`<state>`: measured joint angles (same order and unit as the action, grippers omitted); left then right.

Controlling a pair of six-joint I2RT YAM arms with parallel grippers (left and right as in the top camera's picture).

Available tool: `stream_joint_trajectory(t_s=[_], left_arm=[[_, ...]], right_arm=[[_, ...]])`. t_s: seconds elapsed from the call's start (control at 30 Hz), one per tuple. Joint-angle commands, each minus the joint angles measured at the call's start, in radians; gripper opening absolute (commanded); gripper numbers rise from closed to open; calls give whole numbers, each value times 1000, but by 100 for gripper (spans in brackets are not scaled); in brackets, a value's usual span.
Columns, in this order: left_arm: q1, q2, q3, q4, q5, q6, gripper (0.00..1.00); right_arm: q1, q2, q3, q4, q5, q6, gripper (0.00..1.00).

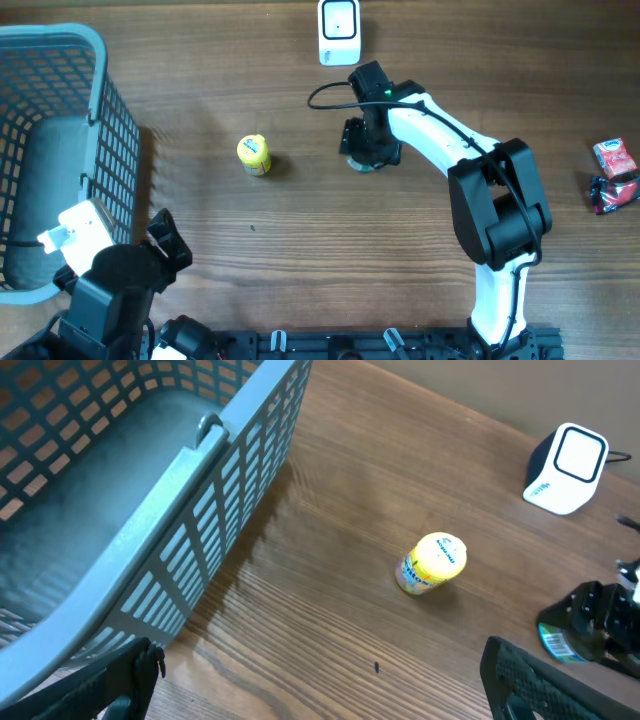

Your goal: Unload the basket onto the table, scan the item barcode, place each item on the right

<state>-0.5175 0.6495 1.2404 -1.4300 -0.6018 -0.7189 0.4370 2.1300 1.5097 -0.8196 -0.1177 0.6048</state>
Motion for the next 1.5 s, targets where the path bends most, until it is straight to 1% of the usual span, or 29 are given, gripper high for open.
stream_joint_trajectory(t_s=[0.0,0.07,0.17,0.27,0.37,0.43,0.63,0.83,0.9,1.03,1.1,1.13,1.17,1.2,1.27,1.33,1.43,1.47], left_arm=[[-4,0,-8,-1,11,0,100],[-4,0,-8,-1,11,0,100],[-4,0,-9,-1,11,0,100],[-4,0,-23,0,11,0,100],[-4,0,-40,4,11,0,100],[-4,0,-40,4,11,0,100],[-4,0,-40,4,11,0,100],[-4,0,-40,4,10,0,100],[-4,0,-40,5,10,0,100],[-4,0,-40,4,10,0,100],[-4,0,-40,3,10,0,100],[-4,0,-40,3,10,0,100],[-4,0,-40,4,10,0,100],[-4,0,-40,4,10,0,100],[-4,0,-40,3,10,0,100],[-4,0,-40,4,10,0,100],[-4,1,-44,4,10,0,100],[-4,1,-44,4,10,0,100]], right_arm=[[13,71,-36,-55,-288,-71,64],[13,71,-36,-92,-343,-111,63],[13,71,-34,-148,-374,-153,63],[13,71,-34,-169,-471,-224,63],[13,71,-34,-178,-501,-256,63],[13,71,-34,-203,-563,-308,60],[13,70,-34,-257,-573,-318,59],[13,69,-26,-247,-572,-317,59],[13,69,10,-212,-573,-313,59],[13,69,160,-233,-572,-311,58],[12,69,235,-232,-539,-317,58],[11,69,279,-219,-465,-319,59],[11,69,320,-189,-348,-323,59],[11,69,356,-126,-214,-362,59],[11,69,364,-29,-116,-406,59],[11,72,364,136,-10,-488,59],[11,72,362,305,83,-605,60],[11,74,359,399,119,-652,60]])
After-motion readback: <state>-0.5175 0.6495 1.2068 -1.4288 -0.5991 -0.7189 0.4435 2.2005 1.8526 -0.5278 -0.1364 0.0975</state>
